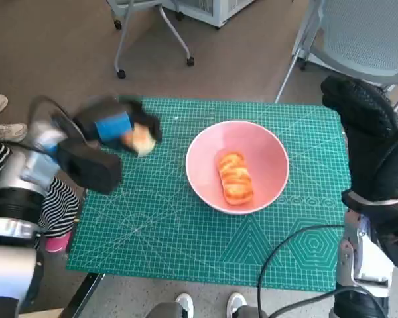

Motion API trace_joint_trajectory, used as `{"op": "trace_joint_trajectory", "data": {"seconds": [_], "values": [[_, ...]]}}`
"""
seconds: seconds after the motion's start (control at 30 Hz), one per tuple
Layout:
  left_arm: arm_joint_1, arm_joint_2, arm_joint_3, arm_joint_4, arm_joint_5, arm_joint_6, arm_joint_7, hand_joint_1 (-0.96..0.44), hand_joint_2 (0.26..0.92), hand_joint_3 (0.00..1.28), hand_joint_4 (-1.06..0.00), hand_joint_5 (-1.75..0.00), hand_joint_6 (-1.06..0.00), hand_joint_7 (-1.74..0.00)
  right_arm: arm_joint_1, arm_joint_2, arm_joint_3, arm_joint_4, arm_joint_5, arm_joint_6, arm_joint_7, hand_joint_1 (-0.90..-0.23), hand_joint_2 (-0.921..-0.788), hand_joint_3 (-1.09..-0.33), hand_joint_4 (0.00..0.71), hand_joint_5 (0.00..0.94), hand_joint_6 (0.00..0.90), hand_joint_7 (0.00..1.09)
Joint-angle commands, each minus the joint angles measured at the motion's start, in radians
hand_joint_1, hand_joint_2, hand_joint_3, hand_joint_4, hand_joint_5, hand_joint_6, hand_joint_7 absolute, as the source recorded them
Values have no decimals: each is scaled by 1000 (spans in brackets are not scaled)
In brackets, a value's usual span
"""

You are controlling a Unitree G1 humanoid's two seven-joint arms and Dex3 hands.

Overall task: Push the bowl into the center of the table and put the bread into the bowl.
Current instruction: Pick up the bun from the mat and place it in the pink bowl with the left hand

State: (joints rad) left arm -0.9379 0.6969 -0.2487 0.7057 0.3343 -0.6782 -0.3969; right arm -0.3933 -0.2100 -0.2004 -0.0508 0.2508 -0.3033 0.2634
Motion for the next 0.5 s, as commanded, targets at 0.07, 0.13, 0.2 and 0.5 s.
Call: {"op": "trace_joint_trajectory", "data": {"seconds": [0.07, 0.13, 0.2, 0.5], "values": [[41, -39, 98, -247, -161, 91, -37, 2, 908, 58, -739, -1064, -655, -1185, 4, 3, 3, 9, 4, 21, -10, -686, -921, -716, 168, 0, 32, 560], [27, -57, 114, -305, -198, 108, -44, 1, 899, 53, -762, -1059, -677, -1144, 2, 4, 4, 10, 4, 21, -9, -690, -921, -716, 168, 0, 35, 562], [17, -71, 122, -344, -216, 125, -53, 1, 896, 52, -773, -1070, -684, -1114, 1, 4, 5, 13, 4, 20, -8, -691, -921, -716, 168, 0, 36, 562], [-20, -157, 75, -480, -165, 204, -77, 1, 861, 73, -816, -1150, -770, -891, 1, 4, 7, 20, 9, 15, -2, -693, -921, -714, 169, 1, 40, 563]]}}
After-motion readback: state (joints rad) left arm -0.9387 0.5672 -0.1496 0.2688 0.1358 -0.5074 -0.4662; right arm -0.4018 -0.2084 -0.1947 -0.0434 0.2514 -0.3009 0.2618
